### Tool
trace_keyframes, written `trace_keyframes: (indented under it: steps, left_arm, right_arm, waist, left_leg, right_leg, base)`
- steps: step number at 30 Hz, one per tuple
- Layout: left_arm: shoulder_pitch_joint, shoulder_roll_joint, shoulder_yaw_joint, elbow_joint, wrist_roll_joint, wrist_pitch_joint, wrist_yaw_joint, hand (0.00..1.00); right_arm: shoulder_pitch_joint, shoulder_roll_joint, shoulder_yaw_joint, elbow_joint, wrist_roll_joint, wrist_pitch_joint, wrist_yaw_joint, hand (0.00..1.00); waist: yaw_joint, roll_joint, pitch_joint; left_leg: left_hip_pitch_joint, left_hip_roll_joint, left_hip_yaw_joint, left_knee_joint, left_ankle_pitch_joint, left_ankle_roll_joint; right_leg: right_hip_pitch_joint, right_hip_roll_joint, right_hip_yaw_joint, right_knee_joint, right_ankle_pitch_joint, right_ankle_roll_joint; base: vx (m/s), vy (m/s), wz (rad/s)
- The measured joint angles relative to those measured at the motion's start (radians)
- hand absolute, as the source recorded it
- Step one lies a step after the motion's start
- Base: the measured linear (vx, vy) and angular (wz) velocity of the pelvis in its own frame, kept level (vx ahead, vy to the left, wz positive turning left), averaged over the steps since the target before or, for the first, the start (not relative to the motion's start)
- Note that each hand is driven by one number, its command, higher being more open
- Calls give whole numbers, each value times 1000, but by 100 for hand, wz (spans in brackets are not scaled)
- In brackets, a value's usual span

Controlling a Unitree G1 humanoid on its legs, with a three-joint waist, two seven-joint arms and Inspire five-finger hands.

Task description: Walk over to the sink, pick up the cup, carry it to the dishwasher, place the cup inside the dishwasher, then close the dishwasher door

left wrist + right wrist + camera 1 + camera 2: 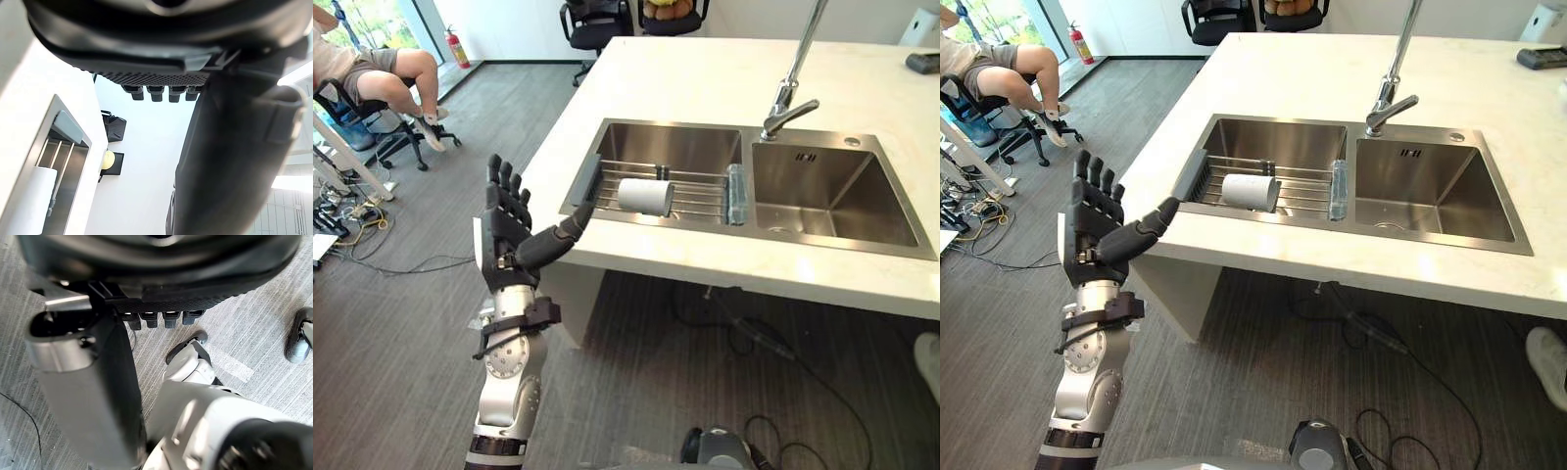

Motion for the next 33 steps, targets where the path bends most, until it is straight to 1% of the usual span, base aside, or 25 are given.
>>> trace_keyframes:
  steps: [1, 2, 3, 4, 5, 6, 7, 8, 9, 10, 12, 13, 14, 15, 16, 17, 18, 19, 20, 22, 23, 29, 33]
  left_arm:
    - [-1, 10, -14, -20, -15, 1, -21, 100]
    - [-2, 36, -38, -59, -22, 2, -45, 100]
    - [-2, 49, -51, -83, -28, 3, -58, 100]
    - [-2, 63, -76, -138, -33, 6, -78, 100]
    - [-2, 74, -97, -190, -38, 16, -98, 100]
    - [-2, 80, -101, -212, -42, 21, -105, 100]
    - [-4, 84, -101, -237, -58, 27, -122, 100]
    - [-15, 95, -95, -237, -83, 43, -137, 100]
    - [-27, 102, -90, -236, -96, 52, -141, 100]
    - [-46, 106, -79, -230, -119, 60, -148, 100]
    - [-48, 113, -63, -205, -153, 73, -147, 100]
    - [-47, 120, -50, -181, -172, 87, -145, 100]
    - [-47, 123, -45, -172, -179, 93, -144, 100]
    - [-44, 124, -34, -155, -180, 110, -142, 100]
    - [-44, 124, -34, -155, -180, 110, -142, 100]
    - [-47, 127, -36, -152, -179, 123, -145, 100]
    - [-52, 128, -38, -150, -179, 124, -148, 100]
    - [-77, 131, -56, -138, -179, 125, -149, 100]
    - [-91, 131, -64, -124, -179, 126, -157, 100]
    - [-99, 135, -80, -107, -179, 133, -166, 100]
    - [-100, 161, -147, -107, -175, 165, -247, 100]
    - [-100, 158, -150, -106, -175, 165, -244, 100]
    - [-100, 130, -149, -53, -166, 129, -191, 100]
  right_arm:
    - [1, -16, -2, 0, 0, 8, -2, 100]
    - [0, -30, -1, -1, -5, 18, 0, 100]
    - [-2, -34, -1, -4, -18, 23, 2, 100]
    - [-6, -37, 4, -17, -57, 30, 11, 100]
    - [-10, -38, 4, -24, -81, 32, 27, 100]
    - [-13, -38, 2, -32, -82, 33, 33, 100]
    - [-12, -41, -8, -46, -83, 37, 52, 100]
    - [-23, -33, -23, -40, -79, 37, 57, 100]
    - [-29, -18, -24, -40, -79, 38, 57, 100]
    - [-49, 5, -28, -44, -79, 25, 45, 100]
    - [-62, 4, -41, -31, -79, 22, 37, 100]
    - [-73, 5, -41, -17, -78, 23, 35, 100]
    - [-74, 10, -38, -15, -77, 23, 32, 100]
    - [-76, -8, -5, -10, -75, 24, 28, 100]
    - [-76, -9, -5, -10, -75, 24, 28, 100]
    - [-67, -20, -2, -9, -74, 32, 24, 100]
    - [-66, -17, -5, -8, -69, 31, 21, 100]
    - [-59, -8, -30, -8, -61, 24, 20, 100]
    - [-59, -1, -57, -6, -60, 24, 21, 100]
    - [-52, 15, -95, -1, -50, 24, 24, 100]
    - [-12, 80, -163, 23, -34, 5, 42, 100]
    - [-12, 82, -161, 20, -34, 5, 42, 100]
    - [-12, 80, -109, 12, -30, -14, 25, 100]
  waist:
    - [1, -5, 4]
    - [7, -4, 9]
    - [13, -3, 10]
    - [26, -3, 10]
    - [39, -3, 10]
    - [45, 0, 10]
    - [49, 22, 2]
    - [34, 14, -13]
    - [31, 7, -15]
    - [36, 0, -3]
    - [38, -4, -1]
    - [41, -5, -1]
    - [43, -6, -3]
    - [52, -12, -1]
    - [52, -12, -1]
    - [40, 11, -25]
    - [27, 10, -33]
    - [23, 7, -40]
    - [22, 3, -43]
    - [13, -6, -47]
    - [9, -56, -119]
    - [7, -59, -118]
    - [6, -67, -115]
  left_leg:
    - [-49, -46, 16, -30, -49, -31]
    - [-92, -94, 28, -121, -45, -34]
    - [-113, -110, 31, -177, -34, -38]
    - [-143, -135, 33, -292, 20, -64]
    - [-157, -153, 32, -408, 116, -94]
    - [-157, -161, 34, -453, 197, -111]
    - [-162, -161, 31, -483, 517, -66]
    - [-154, -171, 49, -469, 472, 2]
    - [-153, -181, 48, -477, 471, 2]
    - [-153, -193, 41, -492, 471, 1]
    - [-148, -203, 26, -532, 474, -3]
    - [-124, -209, 8, -606, 499, -37]
    - [-114, -214, -3, -639, 503, -46]
    - [-79, -208, 11, -592, 358, -2]
    - [-77, -208, 11, -593, 357, -2]
    - [-17, -221, 20, -710, 347, -17]
    - [-3, -231, 20, -754, 372, -19]
    - [9, -248, 20, -805, 390, -11]
    - [9, -257, 19, -812, 391, -10]
    - [7, -271, 7, -813, 391, -10]
    - [-10, -253, -24, -820, 401, -8]
    - [-10, -247, -17, -815, 401, -8]
    - [-7, -233, 15, -813, 396, -11]
  right_leg:
    - [52, -18, 0, -36, 1, -2]
    - [103, -21, 1, -71, 2, 0]
    - [122, -21, 2, -80, 1, 4]
    - [151, -21, 7, -86, 0, 28]
    - [177, -20, 21, -87, -12, 48]
    - [191, -18, 35, -87, -19, 59]
    - [216, 3, 61, -81, -46, 95]
    - [229, -8, 66, -75, -61, 106]
    - [227, -22, 67, -78, -65, 110]
    - [217, -31, 81, -93, -64, 113]
    - [211, -29, 94, -127, -56, 107]
    - [206, -22, 107, -159, -36, 100]
    - [199, -24, 112, -178, -23, 102]
    - [186, -28, 146, -194, 0, 128]
    - [186, -28, 146, -194, 0, 128]
    - [186, -16, 156, -212, 7, 140]
    - [185, -22, 153, -217, 9, 144]
    - [183, -31, 150, -234, 20, 156]
    - [187, -37, 145, -244, 25, 164]
    - [203, -45, 124, -257, 27, 166]
    - [229, -10, 91, -313, 56, 161]
    - [226, -7, 99, -317, 57, 160]
    - [218, 1, 125, -326, 65, 153]
  base:
    - [271, -2, -7]
    - [280, 3, -10]
    - [297, 27, -25]
    - [302, 63, -41]
    - [312, 84, -52]
    - [343, 132, -68]
    - [370, 167, -45]
    - [366, 171, -26]
    - [304, 151, -7]
    - [183, 102, -10]
    - [161, 101, -19]
    - [135, 104, -24]
    - [150, 105, -60]
    - [105, 78, -49]
    - [143, 80, -56]
    - [84, 60, -10]
    - [139, 100, -8]
    - [96, 82, 9]
    - [95, 75, 9]
    - [73, 46, 20]
    - [44, 20, 14]
    - [0, 0, -4]
    - [-7, -10, -22]
